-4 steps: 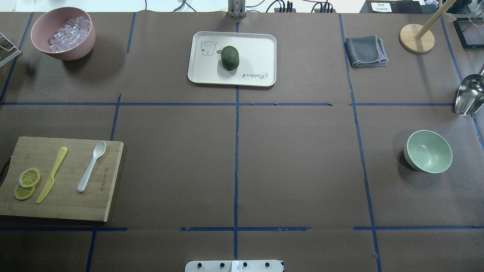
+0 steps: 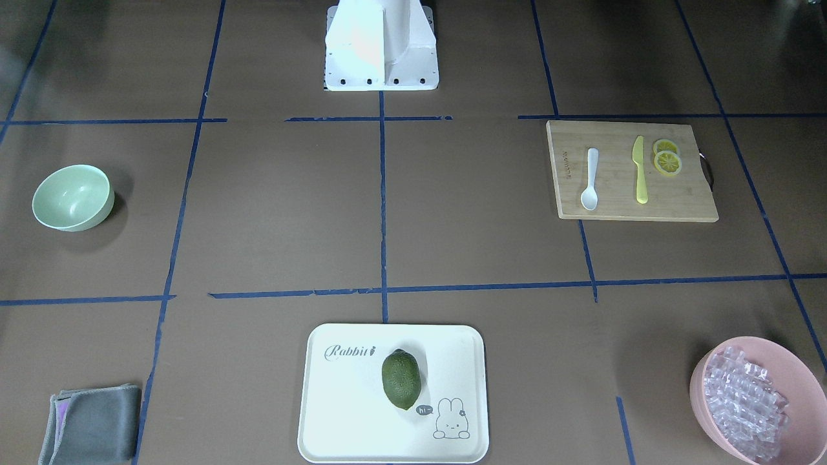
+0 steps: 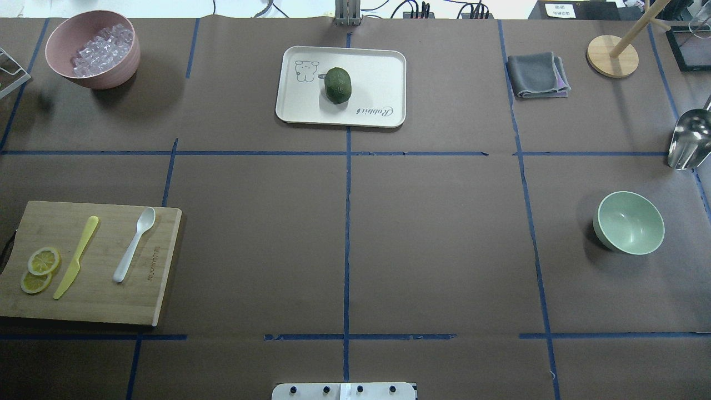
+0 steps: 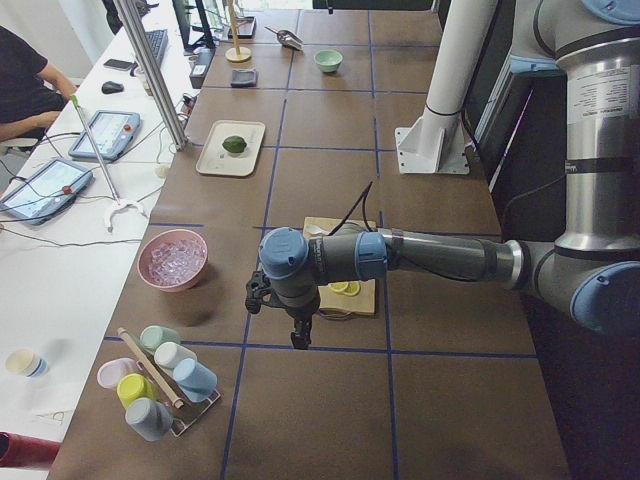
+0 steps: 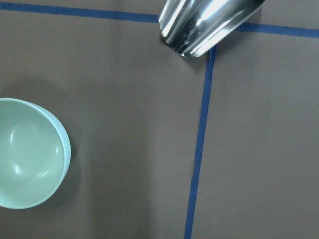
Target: Place spoon in bowl
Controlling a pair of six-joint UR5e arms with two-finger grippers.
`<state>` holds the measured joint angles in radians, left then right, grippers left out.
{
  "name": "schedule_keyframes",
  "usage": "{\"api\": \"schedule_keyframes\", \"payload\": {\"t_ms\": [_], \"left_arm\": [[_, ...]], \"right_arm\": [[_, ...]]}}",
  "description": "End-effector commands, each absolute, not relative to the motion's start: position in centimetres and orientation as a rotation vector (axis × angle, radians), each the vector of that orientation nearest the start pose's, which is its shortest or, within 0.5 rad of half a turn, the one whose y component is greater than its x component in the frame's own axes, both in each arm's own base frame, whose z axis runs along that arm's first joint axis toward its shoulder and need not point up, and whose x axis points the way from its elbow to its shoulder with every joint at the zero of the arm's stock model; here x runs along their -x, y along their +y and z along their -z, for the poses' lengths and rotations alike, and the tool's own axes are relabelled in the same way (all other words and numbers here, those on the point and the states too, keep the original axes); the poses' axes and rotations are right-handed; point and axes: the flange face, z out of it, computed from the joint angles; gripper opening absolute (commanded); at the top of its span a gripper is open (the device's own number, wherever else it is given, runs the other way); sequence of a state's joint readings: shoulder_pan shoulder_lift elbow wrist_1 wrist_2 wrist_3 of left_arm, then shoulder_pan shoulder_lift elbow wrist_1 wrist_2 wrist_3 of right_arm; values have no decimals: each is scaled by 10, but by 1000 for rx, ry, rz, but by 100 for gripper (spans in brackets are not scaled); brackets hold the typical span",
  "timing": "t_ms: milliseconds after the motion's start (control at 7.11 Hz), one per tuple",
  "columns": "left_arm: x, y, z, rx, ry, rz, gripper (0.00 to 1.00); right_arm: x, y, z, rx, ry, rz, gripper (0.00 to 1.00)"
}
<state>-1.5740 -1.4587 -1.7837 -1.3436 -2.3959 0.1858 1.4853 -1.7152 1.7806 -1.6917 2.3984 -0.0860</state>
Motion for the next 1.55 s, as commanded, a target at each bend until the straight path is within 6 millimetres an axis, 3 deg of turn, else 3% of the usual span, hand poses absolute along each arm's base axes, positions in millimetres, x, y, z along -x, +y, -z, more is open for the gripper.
{"api": "schedule_keyframes", "payload": {"t_ms": [0, 704, 985, 1126, 1407], "left_arm": [[61, -431, -633, 55, 832, -117, 100], [60, -430, -629, 36, 842, -131, 100], [60, -430, -630, 39, 842, -128, 100], [60, -430, -630, 40, 843, -126, 100], [60, -430, -630, 37, 843, -128, 100]], "right_arm": [[-23, -435, -621, 32, -831, 148, 100], [-20, -436, -623, 41, -835, 149, 100], [11, -442, -624, -14, -839, 183, 99], [41, -445, -620, -15, -811, 162, 95], [86, -442, -610, -21, -814, 75, 98]]}}
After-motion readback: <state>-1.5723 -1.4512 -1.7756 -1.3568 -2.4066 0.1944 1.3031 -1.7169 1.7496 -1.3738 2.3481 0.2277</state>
